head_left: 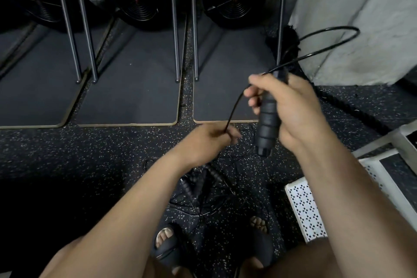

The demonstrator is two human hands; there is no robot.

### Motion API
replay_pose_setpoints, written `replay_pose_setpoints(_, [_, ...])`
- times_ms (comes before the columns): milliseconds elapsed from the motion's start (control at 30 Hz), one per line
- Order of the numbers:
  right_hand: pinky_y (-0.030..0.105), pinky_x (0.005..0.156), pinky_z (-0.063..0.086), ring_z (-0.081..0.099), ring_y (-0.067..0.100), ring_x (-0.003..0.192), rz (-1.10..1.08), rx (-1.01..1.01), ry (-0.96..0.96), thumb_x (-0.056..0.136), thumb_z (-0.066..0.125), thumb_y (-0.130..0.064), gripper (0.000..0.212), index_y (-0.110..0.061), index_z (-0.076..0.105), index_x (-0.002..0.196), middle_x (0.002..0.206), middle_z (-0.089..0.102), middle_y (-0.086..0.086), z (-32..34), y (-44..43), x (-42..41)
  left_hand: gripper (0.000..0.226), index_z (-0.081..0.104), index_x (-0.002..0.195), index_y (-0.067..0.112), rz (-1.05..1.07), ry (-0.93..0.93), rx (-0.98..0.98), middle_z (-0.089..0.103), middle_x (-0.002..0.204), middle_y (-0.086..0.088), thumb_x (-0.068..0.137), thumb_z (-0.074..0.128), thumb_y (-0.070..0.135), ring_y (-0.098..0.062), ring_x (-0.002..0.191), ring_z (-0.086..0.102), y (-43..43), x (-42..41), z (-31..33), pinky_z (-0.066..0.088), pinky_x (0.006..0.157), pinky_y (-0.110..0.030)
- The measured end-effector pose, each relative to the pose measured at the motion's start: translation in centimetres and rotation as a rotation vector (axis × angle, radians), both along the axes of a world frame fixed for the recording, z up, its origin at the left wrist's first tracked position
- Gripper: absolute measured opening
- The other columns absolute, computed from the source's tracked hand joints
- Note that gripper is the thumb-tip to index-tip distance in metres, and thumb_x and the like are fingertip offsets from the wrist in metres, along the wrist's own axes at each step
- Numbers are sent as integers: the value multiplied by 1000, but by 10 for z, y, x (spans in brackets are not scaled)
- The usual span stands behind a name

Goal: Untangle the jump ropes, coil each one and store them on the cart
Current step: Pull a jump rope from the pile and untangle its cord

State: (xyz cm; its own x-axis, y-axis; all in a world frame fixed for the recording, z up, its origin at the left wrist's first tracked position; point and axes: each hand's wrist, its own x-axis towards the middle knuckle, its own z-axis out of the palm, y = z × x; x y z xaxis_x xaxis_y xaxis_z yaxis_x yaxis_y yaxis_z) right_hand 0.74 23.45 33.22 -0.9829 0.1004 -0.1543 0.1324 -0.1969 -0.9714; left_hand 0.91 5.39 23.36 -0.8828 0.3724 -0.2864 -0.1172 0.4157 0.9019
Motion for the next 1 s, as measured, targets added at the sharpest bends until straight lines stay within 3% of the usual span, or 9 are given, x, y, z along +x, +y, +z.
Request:
replay_pose_setpoints(67, [25,57,50,63,14,64,-32,-89,1,97,72,-13,7,-9,68,94,79,75,7,3,13,0,15,76,109,28,-123,42,-124,79,106,13,104,65,19,-9,107,72,5,5,-7,54,104,-31])
replay_pose_setpoints(200, [24,58,49,63,12,66,-93,-256,-10,98,71,-14,8,-11,67,91,80,73,4,6,33,-2,16,75,106,33,-254,115,-395,75,98,16,107,61,27,3,82,66,9,10,-17,50,76,-22])
replay_pose_setpoints(300, [24,57,50,64,12,67,-117,-310,-24,97,73,-14,9,-11,67,91,82,73,5,3,39,-6,21,76,103,34,-272,100,-448,76,99,12,109,56,33,-3,82,69,11,10,-19,58,79,-29])
replay_pose_setpoints(400, [25,59,51,66,13,70,-129,-324,-32,96,73,-11,6,-9,68,98,88,75,7,-4,39,-10,20,76,104,33,-253,116,-443,77,101,15,109,58,34,-2,91,71,11,10,-15,58,85,-26])
replay_pose_setpoints(567, [25,49,50,60,17,57,-43,-76,-213,95,67,1,14,-2,70,109,70,69,6,-27,25,-10,9,76,97,27,-105,195,-288,74,82,15,103,70,25,0,74,65,7,1,-10,52,75,-24])
replay_pose_setpoints(667, [25,48,48,61,18,57,117,104,-303,92,71,1,18,3,71,110,74,71,9,-42,12,-5,11,73,89,25,53,291,-177,71,75,9,97,79,29,-4,67,58,3,-4,-2,48,68,-25])
replay_pose_setpoints(833, [29,51,48,62,15,59,348,297,-319,90,68,4,17,-12,67,92,72,68,3,-50,-6,2,6,76,93,20,244,298,127,76,82,2,98,79,21,-5,70,63,-5,-10,23,50,68,-22])
replay_pose_setpoints(1000, [31,53,47,64,23,66,507,377,-384,88,71,1,10,-1,68,98,77,72,18,-65,-25,7,10,74,93,8,358,227,365,74,84,-15,98,77,16,-7,66,60,-10,-12,34,44,60,-17])
